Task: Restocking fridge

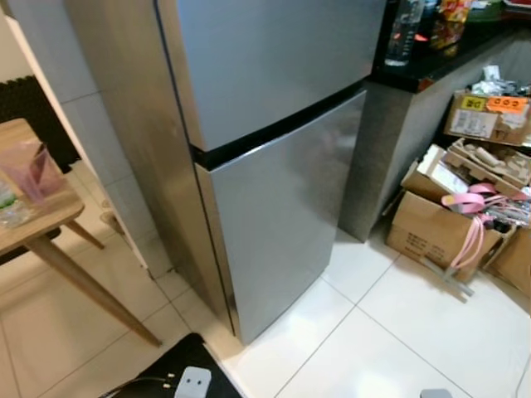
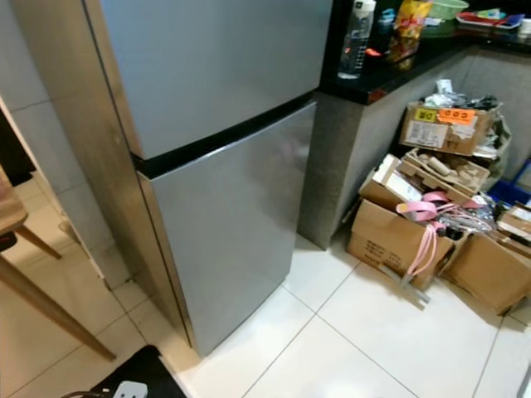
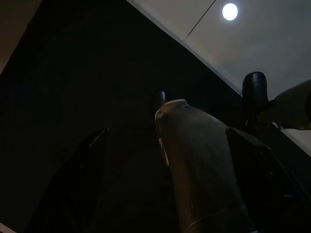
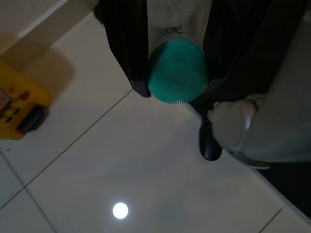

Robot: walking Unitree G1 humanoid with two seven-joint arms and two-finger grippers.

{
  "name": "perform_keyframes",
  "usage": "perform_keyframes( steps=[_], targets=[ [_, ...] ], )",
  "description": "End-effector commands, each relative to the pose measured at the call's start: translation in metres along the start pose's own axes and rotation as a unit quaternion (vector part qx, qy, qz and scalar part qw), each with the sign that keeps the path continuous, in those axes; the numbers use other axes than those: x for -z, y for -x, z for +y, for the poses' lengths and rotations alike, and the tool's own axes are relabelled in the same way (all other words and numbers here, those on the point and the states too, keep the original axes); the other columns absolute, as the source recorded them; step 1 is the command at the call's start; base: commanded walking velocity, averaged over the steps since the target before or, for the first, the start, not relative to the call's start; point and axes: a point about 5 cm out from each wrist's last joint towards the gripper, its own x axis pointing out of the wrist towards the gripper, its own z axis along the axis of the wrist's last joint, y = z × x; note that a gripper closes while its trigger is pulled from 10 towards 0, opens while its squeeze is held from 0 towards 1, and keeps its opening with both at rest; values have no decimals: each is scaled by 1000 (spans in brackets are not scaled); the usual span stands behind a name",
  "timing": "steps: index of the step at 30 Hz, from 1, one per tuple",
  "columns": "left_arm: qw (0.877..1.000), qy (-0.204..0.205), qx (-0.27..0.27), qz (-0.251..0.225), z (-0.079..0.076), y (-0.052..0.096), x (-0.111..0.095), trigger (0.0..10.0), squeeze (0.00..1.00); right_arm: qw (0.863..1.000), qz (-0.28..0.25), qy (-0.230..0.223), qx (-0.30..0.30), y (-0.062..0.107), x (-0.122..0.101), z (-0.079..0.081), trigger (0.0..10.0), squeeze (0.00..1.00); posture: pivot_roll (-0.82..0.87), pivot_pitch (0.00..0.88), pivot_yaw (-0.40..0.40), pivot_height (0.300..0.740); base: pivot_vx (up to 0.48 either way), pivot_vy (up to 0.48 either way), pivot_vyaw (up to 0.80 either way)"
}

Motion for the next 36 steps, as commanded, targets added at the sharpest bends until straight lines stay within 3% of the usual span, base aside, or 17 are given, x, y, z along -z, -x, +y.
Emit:
perform_keyframes(
  steps=[1, 5, 9, 11, 12, 13, 14, 15, 16, 20, 24, 25, 26, 27, 28, 33, 36],
  targets=[
    [1000, 7, -14, -3, 7, 1, 1, 10000, 0, 1000, 3, 1, -5, 0, 2, 3, 10000, 0, -33, 15, -12, 740, 0, 0, 0],
    [999, 34, -30, -29, 13, 1, -10, 10000, 0, 1000, 2, 0, -6, 0, 2, 3, 10000, 0, -32, 22, -11, 740, 0, 0, 0],
    [981, 118, -60, -142, 36, 5, -66, 10000, 0, 1000, 2, -3, -8, 0, 4, 5, 10000, 0, -30, 31, -8, 740, 0, 0, 0],
    [970, 140, -58, -191, 43, 9, -93, 10000, 0, 1000, 3, -3, -8, 0, 6, 7, 10000, 0, -26, 39, -5, 740, 0, 0, 0],
    [970, 140, -58, -191, 43, 9, -93, 10000, 0, 1000, 3, -3, -8, 0, 6, 7, 10000, 0, -26, 39, -5, 740, 0, 0, 0],
    [961, 152, -52, -226, 47, 12, -113, 10000, 0, 1000, 3, -4, -9, 0, 6, 8, 10000, 0, -25, 41, -4, 740, 0, 0, 0],
    [961, 152, -52, -226, 47, 12, -113, 10000, 0, 1000, 3, -4, -9, 0, 6, 8, 10000, 0, -25, 41, -4, 740, 0, 0, 0],
    [943, 168, -37, -286, 51, 21, -148, 10000, 0, 1000, 4, -4, -9, 0, 8, 9, 10000, 0, -24, 47, -2, 740, 0, 0, 0],
    [934, 172, -30, -311, 53, 26, -162, 10000, 0, 1000, 5, -4, -9, 0, 8, 10, 10000, 0, -24, 47, -2, 740, 0, 0, 0],
    [916, 175, -15, -361, 56, 36, -190, 10000, 0, 1000, 5, -4, -10, 0, 10, 12, 10000, 0, -25, 55, -1, 740, 0, 0, 0],
    [875, 179, 12, -449, 63, 62, -237, 10000, 4, 1000, 5, -4, -11, 0, 11, 14, 10000, 0, -28, 60, -1, 740, 0, 0, 0],
    [875, 179, 12, -449, 63, 62, -237, 10000, 4, 1000, 5, -4, -11, 0, 11, 14, 10000, 0, -28, 60, -1, 740, 0, 0, 0],
    [865, 182, 20, -467, 66, 68, -246, 10000, 4, 1000, 5, -4, -11, 0, 11, 14, 10000, 0, -31, 61, 0, 740, 0, 0, 0],
    [852, 184, 35, -488, 68, 75, -255, 10000, 1000, 1000, 6, -4, -9, 0, 12, 13, 10000, 0, -37, 63, 1, 740, 0, 0, 0],
    [836, 174, 56, -517, 71, 86, -268, 10000, 1000, 1000, 6, -5, -7, 1, 12, 10, 10000, 0, -40, 63, 1, 740, 0, 0, 0],
    [819, 151, 79, -549, 78, 101, -281, 10000, 1000, 1000, 8, -5, -4, 1, 14, 9, 10000, 0, -45, 62, 6, 740, 0, 0, 0],
    [802, 125, 133, -568, 83, 112, -287, 10000, 1000, 1000, 11, -6, -2, 2, 17, 8, 10000, 0, -46, 60, 10, 740, 0, 0, 0]
  ],
)
